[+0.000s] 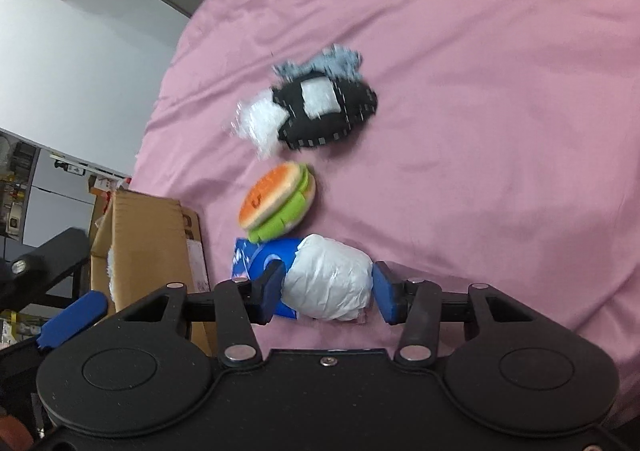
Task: Organize soft objects
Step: 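Grasp the white wrapped bundle with the right gripper while the left grasps the burger plush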
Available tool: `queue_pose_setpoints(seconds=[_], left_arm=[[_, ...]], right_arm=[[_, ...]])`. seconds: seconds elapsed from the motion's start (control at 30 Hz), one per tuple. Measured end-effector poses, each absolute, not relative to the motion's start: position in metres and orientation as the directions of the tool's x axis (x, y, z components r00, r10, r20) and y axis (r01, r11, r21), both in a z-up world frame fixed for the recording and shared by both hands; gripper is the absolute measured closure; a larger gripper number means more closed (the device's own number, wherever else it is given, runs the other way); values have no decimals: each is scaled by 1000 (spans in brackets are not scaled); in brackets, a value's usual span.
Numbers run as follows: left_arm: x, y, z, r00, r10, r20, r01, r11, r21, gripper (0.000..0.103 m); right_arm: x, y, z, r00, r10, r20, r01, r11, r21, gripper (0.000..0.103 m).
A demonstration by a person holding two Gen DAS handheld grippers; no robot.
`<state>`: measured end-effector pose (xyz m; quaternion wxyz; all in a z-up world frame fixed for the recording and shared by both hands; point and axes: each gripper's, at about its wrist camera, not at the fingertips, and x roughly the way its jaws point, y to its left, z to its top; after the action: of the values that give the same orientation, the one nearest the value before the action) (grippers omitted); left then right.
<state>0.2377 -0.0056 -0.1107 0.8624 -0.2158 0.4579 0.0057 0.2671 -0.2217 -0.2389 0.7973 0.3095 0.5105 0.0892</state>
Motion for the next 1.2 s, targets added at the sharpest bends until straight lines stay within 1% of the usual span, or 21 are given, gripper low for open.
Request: queue_pose_setpoints(seconds=[0.37,0.47,0.6,0.67,1.2], left_arm=[[260,-36,-124,558,-182,-810,-188,923,-336,40],[266,-41,-131,549,-183,-816,-192,922,-336,42],[275,-46,-145,527,-182,-830,-199,923,-328,49],[279,-49,-153,513,-179,-839,-202,925,-321,50],[316,-62,-202,413,-162,-896,-225,936,-272,50]], right_arm=[[272,-250,-237,521,406,-751,228,781,581,57],[275,-253,-240,524,410,-747,232,775,588,57],[279,-257,-243,525,410,-746,236,772,591,57],[282,-260,-246,523,409,-748,244,769,591,57],[291,-269,-255,522,427,-739,238,759,606,56]])
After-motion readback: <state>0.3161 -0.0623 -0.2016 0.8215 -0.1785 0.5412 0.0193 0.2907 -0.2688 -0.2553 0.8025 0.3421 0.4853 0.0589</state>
